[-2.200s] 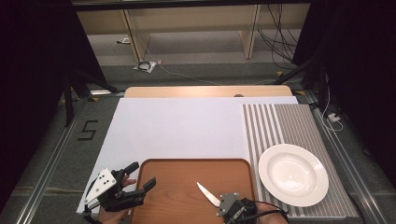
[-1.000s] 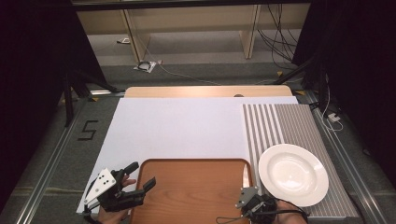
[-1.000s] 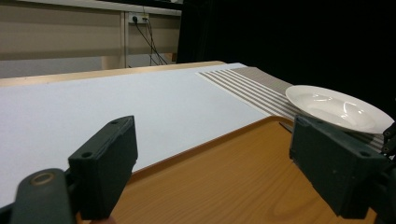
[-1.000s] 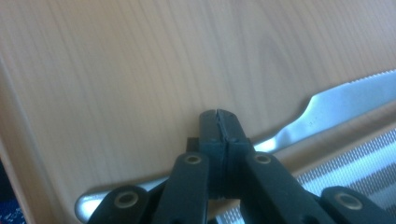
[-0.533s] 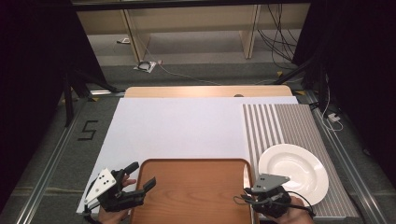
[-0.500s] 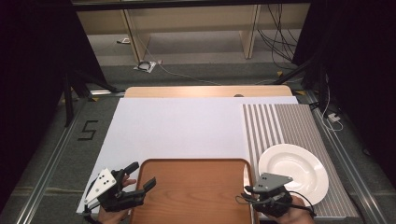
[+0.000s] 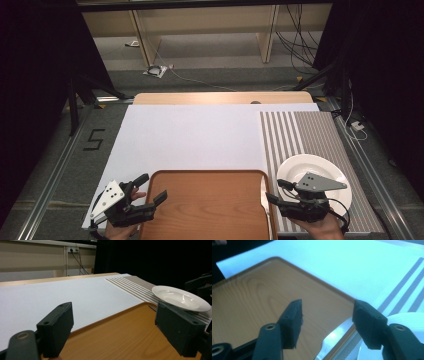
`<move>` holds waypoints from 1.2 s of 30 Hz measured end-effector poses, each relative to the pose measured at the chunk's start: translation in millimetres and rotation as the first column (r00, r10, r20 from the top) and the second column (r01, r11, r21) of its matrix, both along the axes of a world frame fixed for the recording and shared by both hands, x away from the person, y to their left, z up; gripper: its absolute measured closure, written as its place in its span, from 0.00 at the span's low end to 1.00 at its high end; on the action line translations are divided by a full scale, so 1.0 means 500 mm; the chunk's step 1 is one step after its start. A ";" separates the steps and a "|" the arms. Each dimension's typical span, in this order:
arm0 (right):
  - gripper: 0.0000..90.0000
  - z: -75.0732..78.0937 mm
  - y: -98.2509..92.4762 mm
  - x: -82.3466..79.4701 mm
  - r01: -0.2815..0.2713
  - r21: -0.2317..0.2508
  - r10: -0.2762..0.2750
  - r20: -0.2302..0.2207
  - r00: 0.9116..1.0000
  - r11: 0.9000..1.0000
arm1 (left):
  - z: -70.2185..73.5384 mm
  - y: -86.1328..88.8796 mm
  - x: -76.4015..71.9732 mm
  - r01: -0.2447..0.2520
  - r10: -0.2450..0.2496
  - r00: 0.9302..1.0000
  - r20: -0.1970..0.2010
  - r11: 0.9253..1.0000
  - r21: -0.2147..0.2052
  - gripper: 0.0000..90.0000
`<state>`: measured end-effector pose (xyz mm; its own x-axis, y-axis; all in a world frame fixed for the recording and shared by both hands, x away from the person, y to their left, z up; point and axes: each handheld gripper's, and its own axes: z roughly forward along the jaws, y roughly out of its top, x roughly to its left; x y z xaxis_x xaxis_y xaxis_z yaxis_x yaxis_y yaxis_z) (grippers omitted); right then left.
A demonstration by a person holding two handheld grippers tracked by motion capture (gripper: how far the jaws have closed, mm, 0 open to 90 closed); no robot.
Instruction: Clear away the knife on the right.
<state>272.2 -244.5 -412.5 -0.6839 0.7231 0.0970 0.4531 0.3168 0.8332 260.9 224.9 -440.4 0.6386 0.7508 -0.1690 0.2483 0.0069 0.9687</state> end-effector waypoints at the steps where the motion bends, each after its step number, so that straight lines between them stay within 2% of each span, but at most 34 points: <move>1: 0.44 0.001 -0.004 0.000 0.007 0.004 -0.007 0.002 1.000 1.000 | 0.000 0.000 0.000 0.000 0.000 1.000 0.000 1.000 0.000 0.17; 10: 0.38 0.007 -0.039 -0.003 0.072 0.067 -0.073 0.020 0.997 0.995 | 0.000 -0.001 0.000 0.000 0.000 1.000 0.001 1.000 0.000 0.17; 22: 0.33 0.009 -0.078 -0.011 0.139 0.098 -0.142 0.029 0.989 0.985 | 0.000 -0.001 -0.001 -0.001 0.001 1.000 0.002 1.000 0.001 0.17; 33: 0.30 0.016 -0.101 -0.043 0.158 0.179 -0.184 0.143 0.972 0.971 | 0.000 0.000 0.000 0.000 0.000 1.000 -0.003 1.000 -0.001 0.17; 36: 0.29 0.013 -0.105 -0.050 0.153 0.193 -0.183 0.151 0.972 0.969 | 0.000 0.000 0.000 0.003 -0.003 1.000 -0.005 1.000 0.000 0.17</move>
